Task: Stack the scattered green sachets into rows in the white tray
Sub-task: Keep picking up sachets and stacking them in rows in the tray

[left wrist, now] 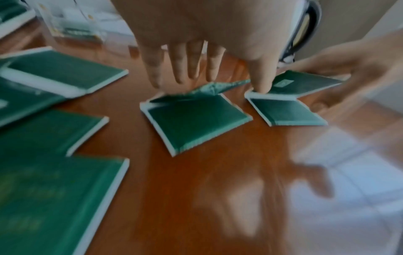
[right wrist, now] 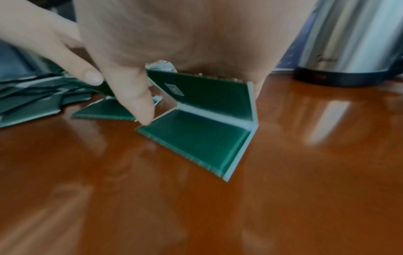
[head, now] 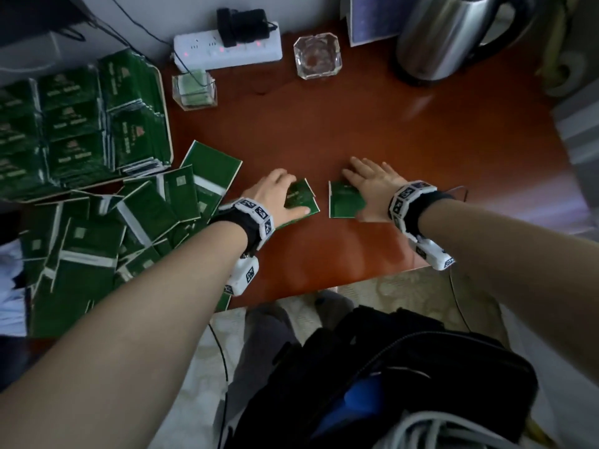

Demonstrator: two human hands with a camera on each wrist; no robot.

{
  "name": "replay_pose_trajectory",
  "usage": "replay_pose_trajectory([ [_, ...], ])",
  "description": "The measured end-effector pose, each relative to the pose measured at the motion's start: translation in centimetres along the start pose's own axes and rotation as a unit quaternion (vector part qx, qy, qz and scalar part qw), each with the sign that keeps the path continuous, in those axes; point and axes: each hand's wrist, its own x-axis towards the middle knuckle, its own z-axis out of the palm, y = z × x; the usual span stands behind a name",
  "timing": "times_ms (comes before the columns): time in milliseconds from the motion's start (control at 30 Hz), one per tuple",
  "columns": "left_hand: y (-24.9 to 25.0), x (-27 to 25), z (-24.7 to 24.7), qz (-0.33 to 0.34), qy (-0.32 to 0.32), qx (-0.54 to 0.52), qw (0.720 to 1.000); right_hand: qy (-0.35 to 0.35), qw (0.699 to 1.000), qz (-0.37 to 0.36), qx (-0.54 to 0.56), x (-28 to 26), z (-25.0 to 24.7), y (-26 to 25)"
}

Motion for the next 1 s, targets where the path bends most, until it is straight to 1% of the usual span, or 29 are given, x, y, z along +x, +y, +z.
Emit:
replay_pose_trajectory([
  [67, 0.5, -1.5, 3.5, 0.002, -0.04, 0.036, 0.999, -0.001, 0.999, -0.028, -0.028, -0.6, 2.8, -0.9],
  [100, 0.9, -2.4, 5.2, 0.005, -0.045, 0.056, 0.997, 0.005, 0.999, -0.039, -0.03, -1.0, 4.3, -1.4],
  [167, 1.9, -4.3, 8.3, 0.015, -0.024, 0.067, 0.997, 0.043, 0.997, -0.053, -0.022, -2.5, 7.2, -2.3],
  [267, 3.5, -7.2, 11.9, 0.028, 0.022, 0.057, 0.998, 0.101, 0.993, -0.067, -0.006, -4.6, 10.7, -3.5],
  [400, 4.9, -9.5, 15.0, 0.041, 0.065, 0.078, 0.994, 0.129, 0.989, -0.077, 0.003, -6.0, 13.5, -4.5],
  [467, 5.3, -10.0, 16.2, 0.031, 0.082, 0.093, 0.992, 0.139, 0.987, -0.077, 0.0, -6.5, 14.2, -4.7],
  [533, 5.8, -10.4, 17.2, 0.017, 0.113, 0.096, 0.989, 0.143, 0.987, -0.08, -0.005, -7.3, 14.6, -4.9],
  [633, 6.4, -11.1, 18.3, -0.001, 0.167, 0.061, 0.984, 0.133, 0.988, -0.076, -0.016, -8.4, 15.5, -5.4],
  [700, 6.6, -11.9, 18.6, -0.013, 0.186, 0.031, 0.982, 0.145, 0.987, -0.069, -0.014, -9.1, 16.1, -5.9],
  [767, 6.8, -12.8, 18.6, -0.023, 0.192, 0.02, 0.981, 0.157, 0.986, -0.063, 0.002, -9.7, 16.5, -6.3],
  [1000, 7.6, -14.3, 18.4, -0.048, 0.173, -0.007, 0.984, 0.14, 0.989, -0.055, 0.017, -10.6, 16.1, -6.4],
])
